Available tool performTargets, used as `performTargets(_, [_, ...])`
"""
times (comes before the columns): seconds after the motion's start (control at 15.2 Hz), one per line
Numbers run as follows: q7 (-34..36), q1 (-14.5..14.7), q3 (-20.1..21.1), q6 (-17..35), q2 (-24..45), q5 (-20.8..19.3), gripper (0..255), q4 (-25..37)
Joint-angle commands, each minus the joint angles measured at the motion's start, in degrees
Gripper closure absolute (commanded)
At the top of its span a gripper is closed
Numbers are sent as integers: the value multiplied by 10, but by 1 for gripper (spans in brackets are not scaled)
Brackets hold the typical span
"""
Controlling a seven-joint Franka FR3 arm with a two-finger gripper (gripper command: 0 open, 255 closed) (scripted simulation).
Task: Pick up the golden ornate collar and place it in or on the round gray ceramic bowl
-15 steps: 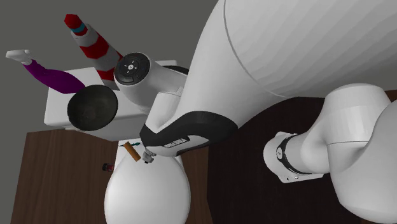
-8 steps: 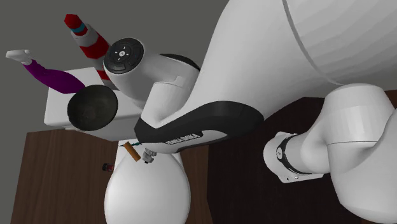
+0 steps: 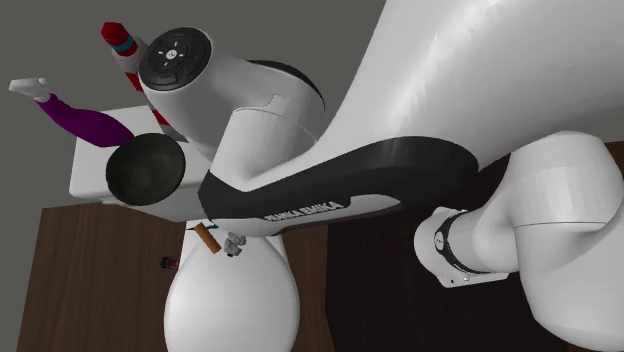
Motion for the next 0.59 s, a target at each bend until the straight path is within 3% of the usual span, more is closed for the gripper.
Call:
performTargets(0.0, [3,0,0,-18,-16,-4,255,2])
performTargets(0.26, [6,-1,1,-52,-41,-10,255,11])
performTargets(0.53, [12,12,11,-73,34,13,255,107])
